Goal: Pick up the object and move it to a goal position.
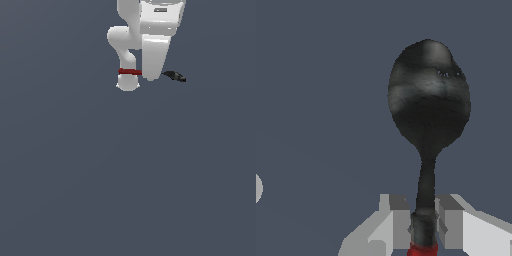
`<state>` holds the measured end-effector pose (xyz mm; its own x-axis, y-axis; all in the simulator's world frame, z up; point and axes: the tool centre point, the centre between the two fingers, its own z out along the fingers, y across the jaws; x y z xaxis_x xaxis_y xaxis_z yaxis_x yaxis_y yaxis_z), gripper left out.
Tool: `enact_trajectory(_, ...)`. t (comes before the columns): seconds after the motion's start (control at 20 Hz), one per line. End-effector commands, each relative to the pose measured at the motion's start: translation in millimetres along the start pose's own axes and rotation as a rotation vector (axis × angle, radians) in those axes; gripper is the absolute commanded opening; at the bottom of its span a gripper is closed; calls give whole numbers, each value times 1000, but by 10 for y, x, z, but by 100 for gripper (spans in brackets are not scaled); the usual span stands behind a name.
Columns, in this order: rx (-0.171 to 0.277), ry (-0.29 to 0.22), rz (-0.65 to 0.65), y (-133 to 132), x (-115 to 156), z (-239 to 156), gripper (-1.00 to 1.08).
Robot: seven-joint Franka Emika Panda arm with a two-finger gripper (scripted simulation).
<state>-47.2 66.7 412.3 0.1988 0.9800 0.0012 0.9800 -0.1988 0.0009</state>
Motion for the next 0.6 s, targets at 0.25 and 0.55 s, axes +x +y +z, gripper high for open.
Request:
enact_trajectory(0.25,1,-1,2,-31,-29,-395,-100)
enact_trajectory(0.55,1,-1,3,-32,-37,-487,-100)
